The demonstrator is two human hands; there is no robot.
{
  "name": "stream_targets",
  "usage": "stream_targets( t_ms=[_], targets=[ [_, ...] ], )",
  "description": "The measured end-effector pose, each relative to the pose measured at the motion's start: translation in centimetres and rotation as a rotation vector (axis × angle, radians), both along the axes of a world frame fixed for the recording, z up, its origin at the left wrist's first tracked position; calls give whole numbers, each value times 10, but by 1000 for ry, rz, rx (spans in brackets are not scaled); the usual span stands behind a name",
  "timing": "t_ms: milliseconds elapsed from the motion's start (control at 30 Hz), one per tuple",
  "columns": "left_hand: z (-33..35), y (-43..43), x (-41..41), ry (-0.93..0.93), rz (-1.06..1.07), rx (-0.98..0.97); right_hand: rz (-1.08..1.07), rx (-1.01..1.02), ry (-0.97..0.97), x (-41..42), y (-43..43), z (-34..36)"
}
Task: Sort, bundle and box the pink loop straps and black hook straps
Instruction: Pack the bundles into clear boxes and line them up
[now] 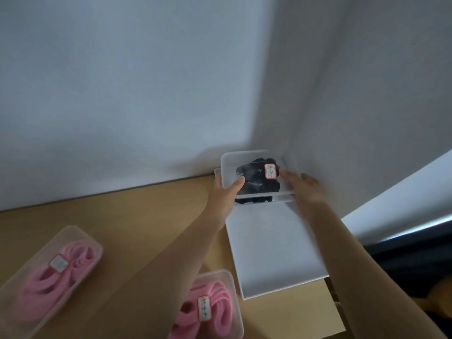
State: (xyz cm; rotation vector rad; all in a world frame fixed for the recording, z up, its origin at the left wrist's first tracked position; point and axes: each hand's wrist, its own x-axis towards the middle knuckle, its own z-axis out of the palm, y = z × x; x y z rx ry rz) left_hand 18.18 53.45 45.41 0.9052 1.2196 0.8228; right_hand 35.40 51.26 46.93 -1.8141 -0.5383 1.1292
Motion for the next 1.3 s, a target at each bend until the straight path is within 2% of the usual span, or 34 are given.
stream_targets(
  t_ms=[133, 333, 467, 600, 733, 833, 900, 1000, 1300],
  targets=[
    [-14, 12, 16, 20, 38, 6, -39, -17, 52, 9, 14, -5],
    [-18, 25, 35, 60, 115, -50, -158, 12, -21, 15, 34, -6],
    [-15, 28, 43, 98, 127, -91, -249, -45, 54, -2, 39, -4],
    [-12, 31, 49, 112, 127, -111, -312, -50, 250, -16, 32, -5],
    [-6, 31, 50, 125, 114, -125, -226, -89, 214, -20, 23, -4],
    [1, 26, 45, 219, 109, -68, -200, -17, 195, -21, 13, -1],
    [8, 16, 35, 279, 120, -27, -152, -47, 181, -25, 2, 1],
    [14, -13, 8, 373, 45, 57, -18, -122, 154, -36, -18, -1],
    [11, -132, -103, 762, -138, 215, 454, -88, -111, -108, -107, -7]
  ],
)
